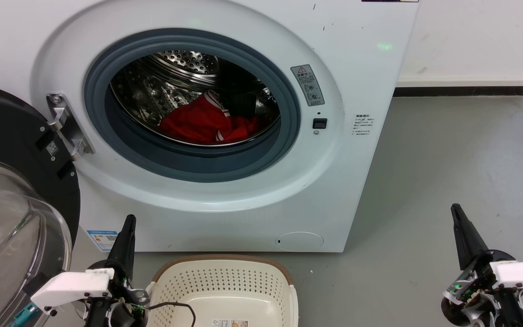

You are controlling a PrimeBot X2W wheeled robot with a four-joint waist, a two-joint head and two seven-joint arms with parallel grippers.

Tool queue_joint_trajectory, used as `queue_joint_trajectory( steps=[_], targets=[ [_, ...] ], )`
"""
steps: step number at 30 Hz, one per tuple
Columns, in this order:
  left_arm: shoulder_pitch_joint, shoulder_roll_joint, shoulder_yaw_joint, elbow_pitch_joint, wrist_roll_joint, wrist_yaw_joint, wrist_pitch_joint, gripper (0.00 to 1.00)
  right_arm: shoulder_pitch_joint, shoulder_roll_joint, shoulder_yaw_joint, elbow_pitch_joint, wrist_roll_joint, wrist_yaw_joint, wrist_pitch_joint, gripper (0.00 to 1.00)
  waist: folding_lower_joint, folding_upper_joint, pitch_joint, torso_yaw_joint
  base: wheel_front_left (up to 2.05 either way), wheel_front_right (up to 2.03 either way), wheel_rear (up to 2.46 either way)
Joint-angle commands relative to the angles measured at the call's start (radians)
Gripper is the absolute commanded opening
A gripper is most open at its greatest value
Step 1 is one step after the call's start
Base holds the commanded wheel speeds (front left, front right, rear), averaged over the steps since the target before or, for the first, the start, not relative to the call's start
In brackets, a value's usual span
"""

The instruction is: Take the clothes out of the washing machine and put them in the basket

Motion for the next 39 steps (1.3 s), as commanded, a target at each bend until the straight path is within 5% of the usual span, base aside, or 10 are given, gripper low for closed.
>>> queue_joint_trajectory(
  steps=[1,17,18,39],
  targets=[
    [-0.005,-0.002,0.002,-0.001,0.000,-0.002,0.004,0.00,-0.013,0.004,0.001,0.001,-0.004,0.000,0.001,0.00,0.0000,0.0000,0.000,0.000,0.00,0.00,0.00],
    [-0.005,-0.002,0.002,-0.001,0.000,-0.002,0.004,0.00,-0.013,0.004,0.001,0.001,-0.005,0.000,0.001,0.00,0.0000,0.0000,0.000,0.000,0.00,0.00,0.00],
    [0.000,0.000,0.000,0.000,0.000,0.000,0.000,1.00,0.000,0.000,0.000,0.000,0.000,0.000,0.000,1.00,0.0000,0.0000,0.000,0.000,0.00,0.00,0.00],
    [-0.028,0.000,-0.079,-0.063,0.128,0.000,-0.089,1.00,0.013,0.001,0.037,-0.052,-0.148,0.000,-0.089,1.00,0.0000,0.0000,0.002,-0.002,0.00,0.00,0.00]
  ],
)
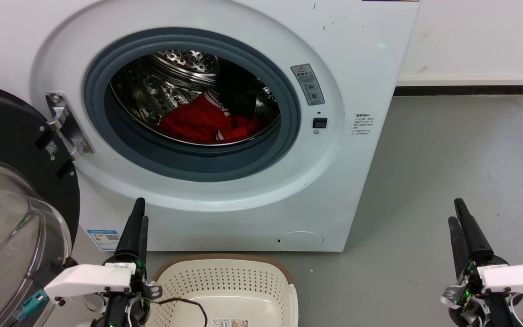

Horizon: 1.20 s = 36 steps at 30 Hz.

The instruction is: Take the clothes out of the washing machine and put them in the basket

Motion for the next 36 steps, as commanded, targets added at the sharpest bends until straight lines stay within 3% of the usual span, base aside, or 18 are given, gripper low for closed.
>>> queue_joint_trajectory(
  steps=[1,24,36],
  targets=[
    [-0.035,0.002,-0.006,-0.032,0.038,0.000,-0.011,1.00,-0.014,-0.001,0.003,-0.031,-0.044,0.000,-0.013,1.00,0.0000,-0.0001,0.000,0.000,0.00,0.00,0.00],
    [-0.056,0.004,-0.070,-0.078,0.572,0.000,-0.099,1.00,0.008,-0.001,0.043,-0.088,-0.673,0.000,-0.102,1.00,0.0000,-0.0001,0.001,0.002,0.00,0.00,0.00],
    [-0.059,0.015,-0.083,-0.066,0.804,0.000,-0.137,1.00,0.021,-0.001,0.039,-0.077,-0.896,0.000,-0.140,1.00,0.0000,-0.0001,-0.003,0.009,0.00,0.00,0.00]
  ],
)
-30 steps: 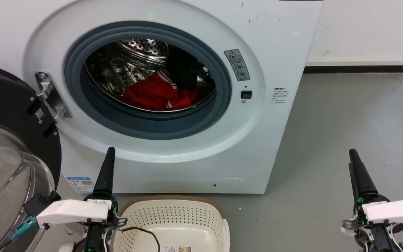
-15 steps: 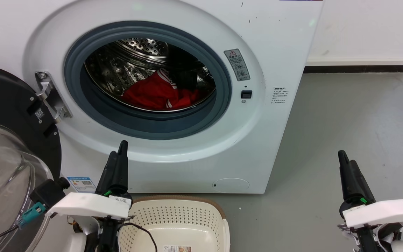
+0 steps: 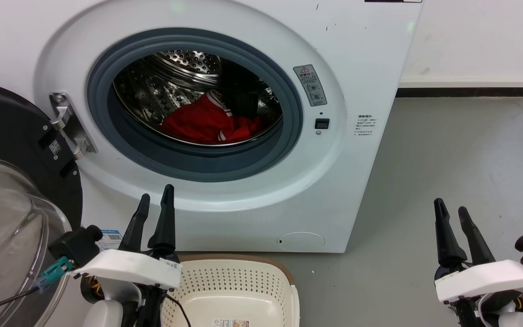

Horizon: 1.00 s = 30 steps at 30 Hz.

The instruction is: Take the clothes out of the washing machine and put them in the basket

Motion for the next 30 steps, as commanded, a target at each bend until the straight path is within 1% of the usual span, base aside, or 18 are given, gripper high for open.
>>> queue_joint_trajectory(
  steps=[1,7,12,20,30],
  targets=[
    [-0.029,0.008,-0.004,-0.007,0.030,0.000,-0.008,1.00,0.002,0.000,0.000,-0.009,-0.033,0.000,-0.010,1.00,0.0000,0.0000,-0.001,0.000,0.00,0.00,0.00],
    [-0.035,0.016,-0.016,0.011,0.123,0.008,-0.026,1.00,0.005,0.000,-0.001,-0.009,-0.120,0.000,-0.023,1.00,0.0000,0.0000,-0.004,0.002,0.00,0.00,0.00],
    [-0.039,0.020,-0.026,0.024,0.188,0.022,-0.039,1.00,0.007,0.000,-0.002,-0.010,-0.189,0.000,-0.024,1.00,0.0000,0.0000,-0.004,0.002,0.00,0.00,0.00],
    [-0.048,0.026,-0.034,0.039,0.274,0.040,-0.061,1.00,0.010,0.000,-0.003,-0.013,-0.288,0.000,-0.032,1.00,0.0000,0.0000,-0.003,0.003,0.00,0.00,0.00],
    [-0.049,0.037,-0.046,0.055,0.370,0.051,-0.085,1.00,0.015,0.000,-0.005,-0.013,-0.393,0.000,-0.042,1.00,0.0000,0.0000,-0.002,0.008,0.00,0.00,0.00]
  ],
)
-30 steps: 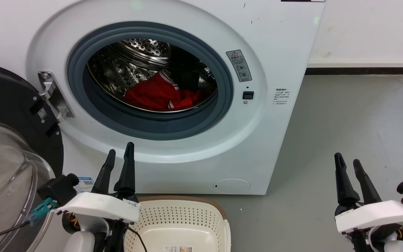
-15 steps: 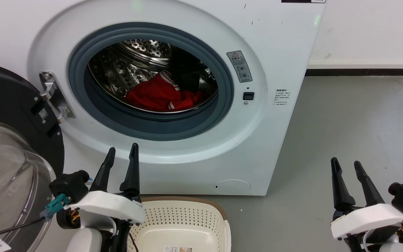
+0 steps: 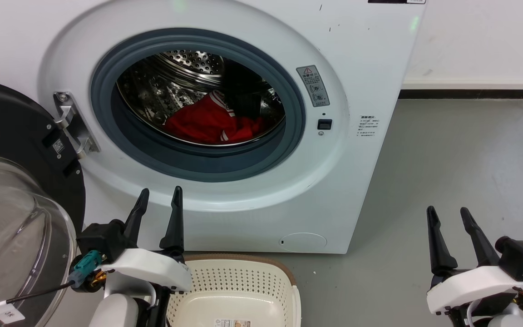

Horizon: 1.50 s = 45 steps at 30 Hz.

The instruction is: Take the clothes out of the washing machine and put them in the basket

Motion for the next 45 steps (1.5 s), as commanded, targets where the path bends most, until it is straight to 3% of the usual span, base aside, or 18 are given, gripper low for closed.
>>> queue_joint_trajectory(
  steps=[1,28,45],
  targets=[
    [-0.018,0.007,-0.002,-0.003,0.024,0.004,-0.010,1.00,-0.001,0.000,0.000,-0.010,-0.029,0.000,-0.009,1.00,0.0000,0.0000,0.000,0.001,0.00,0.00,0.00],
    [-0.027,0.001,-0.011,0.044,0.217,0.002,-0.064,1.00,0.007,0.001,-0.006,-0.007,-0.274,0.000,-0.035,1.00,0.0000,0.0000,-0.005,0.016,0.00,0.00,0.00],
    [-0.028,-0.014,0.009,0.065,0.290,-0.002,-0.086,1.00,0.005,0.001,-0.012,0.006,-0.334,0.000,-0.053,1.00,0.0000,0.0000,-0.005,0.019,0.00,0.00,0.00]
  ],
)
